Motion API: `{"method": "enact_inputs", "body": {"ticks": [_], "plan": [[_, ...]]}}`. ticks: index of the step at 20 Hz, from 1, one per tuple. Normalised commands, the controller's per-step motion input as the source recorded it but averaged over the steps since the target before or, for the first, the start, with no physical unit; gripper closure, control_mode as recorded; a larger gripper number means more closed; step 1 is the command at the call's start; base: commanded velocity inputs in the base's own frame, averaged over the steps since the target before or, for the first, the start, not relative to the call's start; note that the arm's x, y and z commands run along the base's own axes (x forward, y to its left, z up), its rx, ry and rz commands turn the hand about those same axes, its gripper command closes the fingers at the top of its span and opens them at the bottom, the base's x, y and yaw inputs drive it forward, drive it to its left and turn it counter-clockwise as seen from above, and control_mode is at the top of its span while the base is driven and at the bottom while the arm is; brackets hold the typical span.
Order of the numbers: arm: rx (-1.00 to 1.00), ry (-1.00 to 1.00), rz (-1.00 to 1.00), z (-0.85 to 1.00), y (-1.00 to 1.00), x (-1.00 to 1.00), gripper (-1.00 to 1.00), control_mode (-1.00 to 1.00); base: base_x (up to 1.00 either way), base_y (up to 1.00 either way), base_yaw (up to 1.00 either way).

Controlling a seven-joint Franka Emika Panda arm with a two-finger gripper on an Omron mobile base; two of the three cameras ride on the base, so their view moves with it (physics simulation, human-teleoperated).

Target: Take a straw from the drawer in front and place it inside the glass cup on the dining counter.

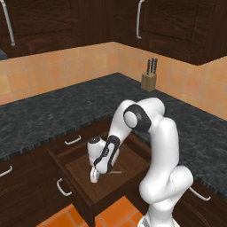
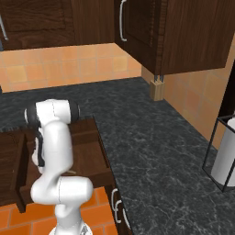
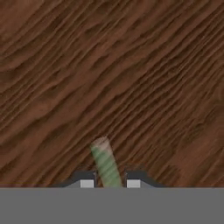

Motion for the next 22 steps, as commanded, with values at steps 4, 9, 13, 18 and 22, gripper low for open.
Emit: {"method": "enact_inputs", "body": {"ticks": [4,9,13,18,22], "plan": [[0.10,-0.03,0.00,0.79,0.00,0.00,1.00,-1.00,0.00,0.00,0.00],[0.10,-0.02,0.02,0.97,0.00,0.00,1.00,-1.00,0.00,0.00,0.00],[0.12,0.00,0.00,1.00,0.06,0.00,1.00,-1.00,0.00,0.00,0.00],[0.06,0.00,0.00,1.00,0.18,0.13,1.00,-1.00,0.00,0.00,0.00],[0.01,0.00,0.00,1.00,0.27,0.04,1.00,-1.00,0.00,0.00,0.00]]}}
